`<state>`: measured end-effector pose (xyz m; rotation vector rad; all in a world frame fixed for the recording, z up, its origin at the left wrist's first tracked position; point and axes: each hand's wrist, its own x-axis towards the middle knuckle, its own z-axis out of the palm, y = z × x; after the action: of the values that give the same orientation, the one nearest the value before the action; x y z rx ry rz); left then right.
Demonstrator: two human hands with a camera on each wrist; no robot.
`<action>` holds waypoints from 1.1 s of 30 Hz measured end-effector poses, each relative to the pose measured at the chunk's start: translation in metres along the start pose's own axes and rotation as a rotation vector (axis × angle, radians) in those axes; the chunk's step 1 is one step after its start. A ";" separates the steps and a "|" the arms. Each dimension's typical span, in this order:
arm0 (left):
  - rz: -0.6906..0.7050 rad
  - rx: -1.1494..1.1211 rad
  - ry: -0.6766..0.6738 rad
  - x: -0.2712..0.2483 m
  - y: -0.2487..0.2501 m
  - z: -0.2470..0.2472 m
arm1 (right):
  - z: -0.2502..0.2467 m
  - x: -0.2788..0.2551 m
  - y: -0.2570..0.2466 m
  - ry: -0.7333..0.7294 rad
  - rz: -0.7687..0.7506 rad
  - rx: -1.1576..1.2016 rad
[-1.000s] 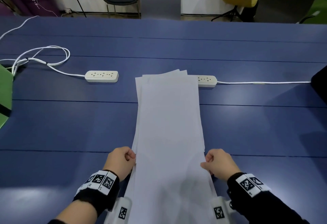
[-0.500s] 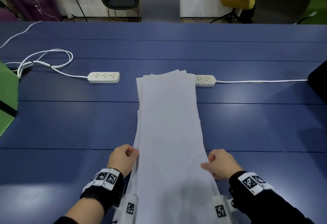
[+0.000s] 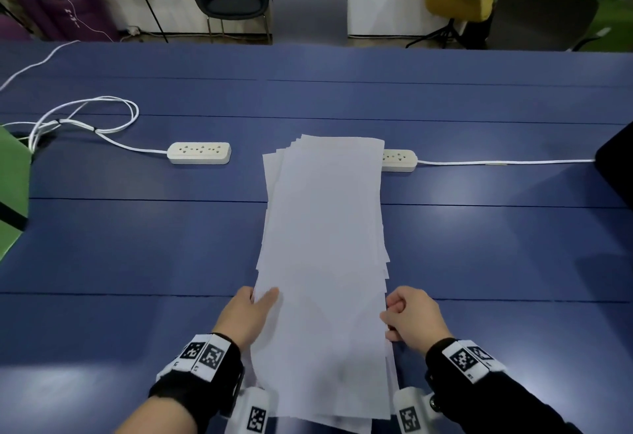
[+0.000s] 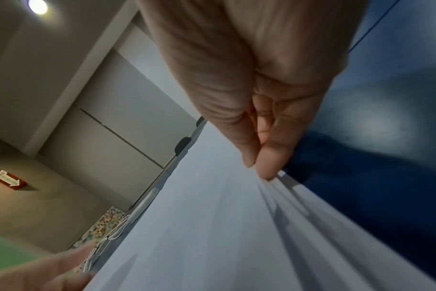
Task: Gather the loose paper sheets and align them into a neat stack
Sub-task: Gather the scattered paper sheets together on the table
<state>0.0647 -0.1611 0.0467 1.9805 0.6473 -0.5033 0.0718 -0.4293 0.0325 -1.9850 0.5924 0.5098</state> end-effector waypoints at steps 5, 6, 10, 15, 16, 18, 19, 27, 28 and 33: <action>0.009 0.115 0.033 0.006 -0.005 0.005 | -0.004 0.015 -0.015 0.086 -0.106 -0.173; 0.017 0.113 0.028 0.006 -0.005 0.006 | -0.007 0.020 -0.021 0.118 -0.131 -0.192; 0.056 0.038 0.039 0.004 -0.005 0.011 | -0.013 0.052 -0.047 0.123 -0.184 -0.141; 0.089 -0.010 0.070 0.009 -0.005 0.019 | -0.012 0.083 -0.078 0.046 -0.196 -0.187; 0.085 -0.019 0.072 0.011 -0.006 0.021 | -0.011 0.087 -0.080 0.021 -0.209 -0.212; 0.059 -0.030 0.070 0.015 -0.008 0.024 | -0.009 0.095 -0.081 -0.019 -0.234 -0.287; 0.053 -0.020 0.068 0.017 -0.008 0.026 | -0.008 0.097 -0.080 -0.027 -0.246 -0.333; 0.132 0.124 0.238 0.057 0.024 0.002 | -0.004 0.110 -0.081 0.119 -0.190 -0.380; 0.125 0.141 0.230 0.065 0.030 0.000 | -0.002 0.111 -0.082 0.123 -0.181 -0.374; 0.110 0.068 0.153 0.091 0.059 -0.002 | 0.004 0.110 -0.095 0.084 -0.159 -0.425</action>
<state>0.1727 -0.1621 0.0336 2.1208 0.6179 -0.3134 0.2153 -0.4077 0.0324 -2.4431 0.3931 0.4845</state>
